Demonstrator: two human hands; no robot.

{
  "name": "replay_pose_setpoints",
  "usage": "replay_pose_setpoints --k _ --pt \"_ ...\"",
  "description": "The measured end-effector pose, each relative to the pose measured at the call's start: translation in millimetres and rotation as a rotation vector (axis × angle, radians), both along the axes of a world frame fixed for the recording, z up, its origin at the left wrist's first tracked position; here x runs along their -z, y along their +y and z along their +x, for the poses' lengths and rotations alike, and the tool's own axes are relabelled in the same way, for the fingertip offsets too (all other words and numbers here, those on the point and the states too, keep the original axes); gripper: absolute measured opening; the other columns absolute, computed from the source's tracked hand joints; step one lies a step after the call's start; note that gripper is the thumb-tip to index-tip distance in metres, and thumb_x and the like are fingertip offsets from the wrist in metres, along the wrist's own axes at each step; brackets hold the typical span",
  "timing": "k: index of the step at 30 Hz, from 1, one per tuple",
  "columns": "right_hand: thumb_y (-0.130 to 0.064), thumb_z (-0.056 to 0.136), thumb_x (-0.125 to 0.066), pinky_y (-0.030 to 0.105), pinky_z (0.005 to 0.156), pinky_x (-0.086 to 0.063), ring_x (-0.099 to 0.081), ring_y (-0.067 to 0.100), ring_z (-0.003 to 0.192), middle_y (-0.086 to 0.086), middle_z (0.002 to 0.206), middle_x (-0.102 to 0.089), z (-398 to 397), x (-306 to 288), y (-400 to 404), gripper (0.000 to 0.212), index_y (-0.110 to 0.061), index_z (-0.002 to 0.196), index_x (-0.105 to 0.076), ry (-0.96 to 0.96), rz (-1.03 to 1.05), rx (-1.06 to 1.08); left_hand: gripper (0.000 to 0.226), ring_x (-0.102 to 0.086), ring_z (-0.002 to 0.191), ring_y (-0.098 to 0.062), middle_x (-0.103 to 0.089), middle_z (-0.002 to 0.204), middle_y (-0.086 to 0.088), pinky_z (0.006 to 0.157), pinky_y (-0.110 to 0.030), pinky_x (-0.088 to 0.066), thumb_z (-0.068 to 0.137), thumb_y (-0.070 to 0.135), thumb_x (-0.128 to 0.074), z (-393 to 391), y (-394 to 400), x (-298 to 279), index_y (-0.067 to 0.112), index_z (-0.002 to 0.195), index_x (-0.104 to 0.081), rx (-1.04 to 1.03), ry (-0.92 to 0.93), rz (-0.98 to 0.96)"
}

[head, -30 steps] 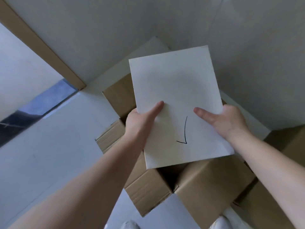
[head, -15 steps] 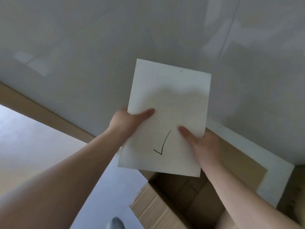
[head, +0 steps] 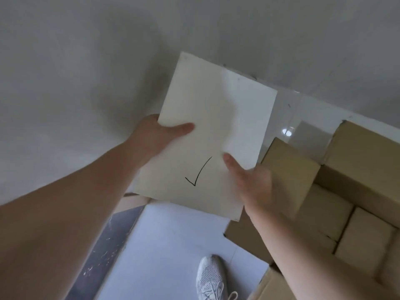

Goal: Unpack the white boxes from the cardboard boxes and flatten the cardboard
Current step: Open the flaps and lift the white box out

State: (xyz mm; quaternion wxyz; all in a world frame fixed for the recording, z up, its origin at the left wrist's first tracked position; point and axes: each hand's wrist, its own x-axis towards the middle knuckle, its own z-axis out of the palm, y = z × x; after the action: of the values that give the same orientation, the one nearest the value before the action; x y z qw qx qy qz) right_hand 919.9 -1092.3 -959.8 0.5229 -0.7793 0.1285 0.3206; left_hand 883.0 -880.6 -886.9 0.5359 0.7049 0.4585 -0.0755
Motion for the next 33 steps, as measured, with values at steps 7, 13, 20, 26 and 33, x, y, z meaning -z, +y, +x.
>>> replay_pose_setpoints --k 7,13,20,26,33 --pt "-0.064 0.057 -0.078 0.042 0.083 -0.057 -0.070 0.010 0.081 -0.014 0.078 -0.074 -34.0 110.4 34.5 0.047 -0.024 0.082 -0.074 0.085 -0.035 0.062 0.039 -0.071 0.068 -0.010 -0.074 0.081 0.004 0.064 -0.024 -0.054 0.064 0.044 -0.084 -14.3 38.7 123.3 0.017 0.090 -0.073 0.051 0.131 -0.050" --pt "-0.065 0.059 -0.077 0.034 0.083 -0.056 -0.069 0.009 0.084 -0.013 0.081 -0.073 -41.8 167.5 40.1 0.047 -0.025 0.084 -0.071 0.137 -0.134 0.105 0.036 -0.071 0.070 -0.015 -0.074 0.082 0.002 0.067 -0.027 -0.055 0.067 0.039 -0.084 -9.9 42.6 196.6 0.015 0.092 -0.073 0.087 0.183 -0.107" --pt "-0.065 0.071 -0.068 0.027 0.081 -0.043 -0.060 0.025 0.105 0.004 0.109 -0.065 -38.1 171.0 77.0 0.075 -0.006 0.114 -0.055 0.211 -0.309 0.036 0.062 -0.060 0.106 -0.034 -0.062 0.116 -0.018 0.084 -0.037 -0.046 0.080 0.050 -0.069 -10.2 38.0 224.0 0.002 0.115 -0.055 0.161 0.401 0.459" --pt "-0.053 0.081 -0.065 0.040 0.106 -0.037 -0.036 0.032 0.135 0.021 0.148 -0.028 -26.7 133.9 83.8 0.097 0.007 0.141 -0.017 0.273 -0.318 -0.165 0.058 -0.037 0.134 -0.025 -0.040 0.146 -0.011 0.108 -0.034 -0.030 0.095 0.036 -0.049 -9.1 -6.4 187.2 0.006 0.143 -0.034 0.466 0.229 0.610" --pt "-0.019 0.093 -0.049 0.032 0.110 -0.035 -0.045 0.013 0.129 -0.001 0.141 -0.049 0.6 36.9 31.8 0.044 -0.016 0.137 -0.047 -0.129 -0.005 -0.359 0.043 -0.056 0.116 -0.024 -0.057 0.131 -0.004 0.098 -0.035 -0.043 0.093 0.035 -0.052 7.0 -51.8 128.3 0.016 0.131 -0.051 0.341 0.197 0.637"
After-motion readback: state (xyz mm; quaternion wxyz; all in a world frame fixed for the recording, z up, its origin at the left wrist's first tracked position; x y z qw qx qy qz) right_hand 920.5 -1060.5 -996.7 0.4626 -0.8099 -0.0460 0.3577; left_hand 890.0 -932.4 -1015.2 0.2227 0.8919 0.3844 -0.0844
